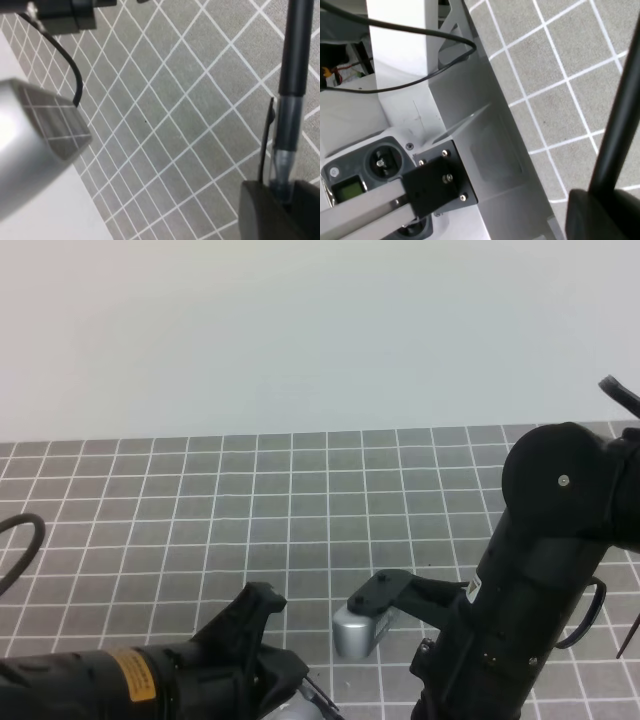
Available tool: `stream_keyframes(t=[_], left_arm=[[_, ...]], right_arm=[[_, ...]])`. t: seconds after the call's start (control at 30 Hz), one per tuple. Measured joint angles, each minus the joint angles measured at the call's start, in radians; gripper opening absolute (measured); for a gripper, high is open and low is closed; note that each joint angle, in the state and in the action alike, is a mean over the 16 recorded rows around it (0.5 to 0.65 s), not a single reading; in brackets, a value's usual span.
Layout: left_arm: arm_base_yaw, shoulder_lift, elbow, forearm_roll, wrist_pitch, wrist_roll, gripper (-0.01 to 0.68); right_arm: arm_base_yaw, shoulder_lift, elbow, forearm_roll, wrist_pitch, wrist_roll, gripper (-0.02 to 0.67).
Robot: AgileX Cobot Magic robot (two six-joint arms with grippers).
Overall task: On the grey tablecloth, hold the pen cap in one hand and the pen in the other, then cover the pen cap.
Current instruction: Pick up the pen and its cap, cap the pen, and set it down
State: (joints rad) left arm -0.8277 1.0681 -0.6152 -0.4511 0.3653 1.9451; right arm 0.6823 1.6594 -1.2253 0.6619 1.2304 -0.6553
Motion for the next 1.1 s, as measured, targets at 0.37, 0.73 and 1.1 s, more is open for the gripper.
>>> stream_keyframes(t=[0.37,0.73,1.1], left_arm=[[-0.009,0.0,0.0,0.004,0.007,0.001,0.067],[-0.01,0.0,0.0,0.011,0.021,-0.082,0.068],[-0.015,0.001,0.0,0.06,-0.009,-0.257,0.192]], right_arm=[[0.0,-0.001,-0.002,0.007,-0.008,-0.004,-0.003],[0.0,-0.002,-0.002,0.008,0.002,-0.004,-0.003],[0.0,-0.008,-0.002,-0.016,0.015,0.013,-0.003]])
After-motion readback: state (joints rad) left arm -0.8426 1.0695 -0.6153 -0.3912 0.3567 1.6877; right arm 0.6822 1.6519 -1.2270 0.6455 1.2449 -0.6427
